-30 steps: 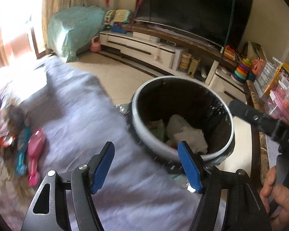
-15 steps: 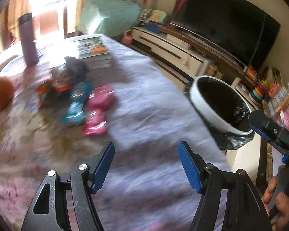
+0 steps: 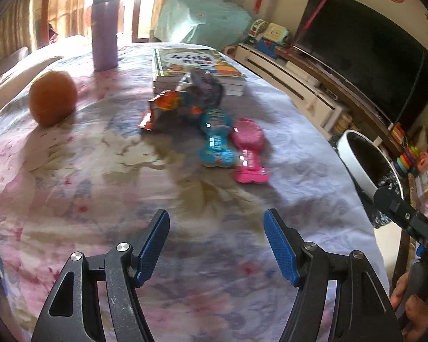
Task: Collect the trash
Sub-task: 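Move both open grippers back over the table toward the plastic toys, then grasp the blue candy container with the left gripper while the right gripper grasps the pink one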
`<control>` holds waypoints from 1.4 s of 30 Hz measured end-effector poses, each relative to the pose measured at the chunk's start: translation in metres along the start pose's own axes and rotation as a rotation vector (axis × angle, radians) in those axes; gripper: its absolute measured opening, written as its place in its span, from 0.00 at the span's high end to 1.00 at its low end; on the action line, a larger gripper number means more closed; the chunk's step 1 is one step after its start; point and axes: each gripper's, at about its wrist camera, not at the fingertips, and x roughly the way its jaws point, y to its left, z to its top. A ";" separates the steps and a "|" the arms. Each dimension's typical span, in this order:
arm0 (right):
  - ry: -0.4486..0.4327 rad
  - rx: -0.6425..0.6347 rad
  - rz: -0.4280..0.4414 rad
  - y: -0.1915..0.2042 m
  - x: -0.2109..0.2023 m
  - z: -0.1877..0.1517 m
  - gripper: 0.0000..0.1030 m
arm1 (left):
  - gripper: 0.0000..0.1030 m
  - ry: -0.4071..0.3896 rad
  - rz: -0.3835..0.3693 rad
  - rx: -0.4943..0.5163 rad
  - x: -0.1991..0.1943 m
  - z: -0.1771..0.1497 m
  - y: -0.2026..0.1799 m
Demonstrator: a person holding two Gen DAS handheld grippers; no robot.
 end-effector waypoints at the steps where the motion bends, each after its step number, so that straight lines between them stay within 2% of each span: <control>1: 0.005 -0.002 0.001 0.002 0.003 -0.001 0.14 | 0.34 -0.002 0.004 -0.001 0.001 0.002 0.002; 13: 0.013 0.013 -0.004 0.002 0.015 0.004 0.14 | 0.37 -0.011 0.019 0.050 0.050 0.049 0.000; 15: 0.014 0.014 -0.007 0.001 0.017 0.005 0.15 | 0.44 -0.005 0.034 0.070 0.063 0.057 -0.002; 16: 0.017 0.015 -0.007 0.000 0.018 0.005 0.15 | 0.51 0.008 0.038 0.083 0.071 0.061 -0.004; 18: 0.018 0.014 -0.007 0.001 0.021 0.006 0.16 | 0.59 0.029 0.044 0.101 0.084 0.065 -0.006; 19: 0.018 0.011 -0.007 0.001 0.022 0.006 0.16 | 0.69 0.042 0.046 0.111 0.090 0.065 -0.006; 20: 0.019 0.009 -0.008 0.002 0.023 0.007 0.19 | 0.71 0.047 0.049 0.122 0.094 0.065 -0.006; 22: 0.026 0.006 -0.005 0.004 0.026 0.007 0.26 | 0.73 0.033 0.045 0.139 0.092 0.062 -0.007; 27: 0.052 -0.010 -0.006 0.013 0.039 0.008 0.49 | 0.76 0.029 0.006 0.124 0.069 0.040 0.002; 29: 0.070 -0.016 0.006 0.018 0.046 0.007 0.53 | 0.76 0.028 -0.009 0.095 0.054 0.027 0.012; 35: 0.134 -0.074 0.033 0.050 0.080 0.007 0.54 | 0.76 0.011 -0.005 0.005 0.023 0.003 0.048; 42: 0.165 -0.101 -0.004 0.074 0.114 0.011 0.54 | 0.71 0.009 -0.010 -0.039 0.013 -0.011 0.068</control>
